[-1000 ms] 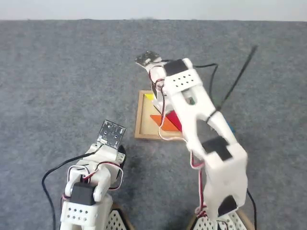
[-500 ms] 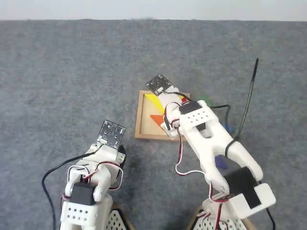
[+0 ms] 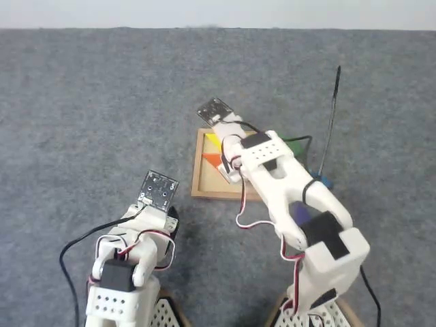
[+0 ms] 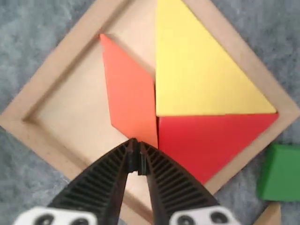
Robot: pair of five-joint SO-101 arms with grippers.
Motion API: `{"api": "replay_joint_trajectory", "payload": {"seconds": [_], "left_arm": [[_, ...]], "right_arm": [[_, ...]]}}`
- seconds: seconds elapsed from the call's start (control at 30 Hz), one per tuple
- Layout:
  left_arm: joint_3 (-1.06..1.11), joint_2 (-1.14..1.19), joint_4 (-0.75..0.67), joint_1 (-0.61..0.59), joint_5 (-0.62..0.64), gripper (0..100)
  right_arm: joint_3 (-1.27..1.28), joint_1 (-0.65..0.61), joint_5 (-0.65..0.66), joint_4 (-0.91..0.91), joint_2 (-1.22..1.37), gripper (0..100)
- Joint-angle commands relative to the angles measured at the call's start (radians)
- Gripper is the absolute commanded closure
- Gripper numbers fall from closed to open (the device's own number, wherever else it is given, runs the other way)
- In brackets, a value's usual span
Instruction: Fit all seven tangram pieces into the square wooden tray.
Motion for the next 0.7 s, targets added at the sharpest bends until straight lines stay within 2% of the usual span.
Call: {"api": "replay_joint_trajectory", "payload": {"seconds": [0.0,0.17,0.37,0.5,0.67], "left_arm": [[-0.007,0.002,-0.003,0.002,0.006,91],[-0.007,0.002,-0.003,0.002,0.006,91],[-0.007,0.002,-0.003,0.002,0.006,91],[-0.007,0.002,-0.003,0.002,0.006,91],[-0.007,0.002,-0.003,0.002,0.006,91]], "right_arm": [[-0.051,-0.05,-0.012,0.016,0.039,98.3],[-0.1,-0.077,-0.069,0.016,0.044,98.3],[-0.114,-0.101,-0.074,0.019,0.025,98.3],[-0.101,-0.039,-0.078,0.041,-0.084,98.3],[-0.025,0.008,-0.101,-0.067,-0.14,98.3]]}}
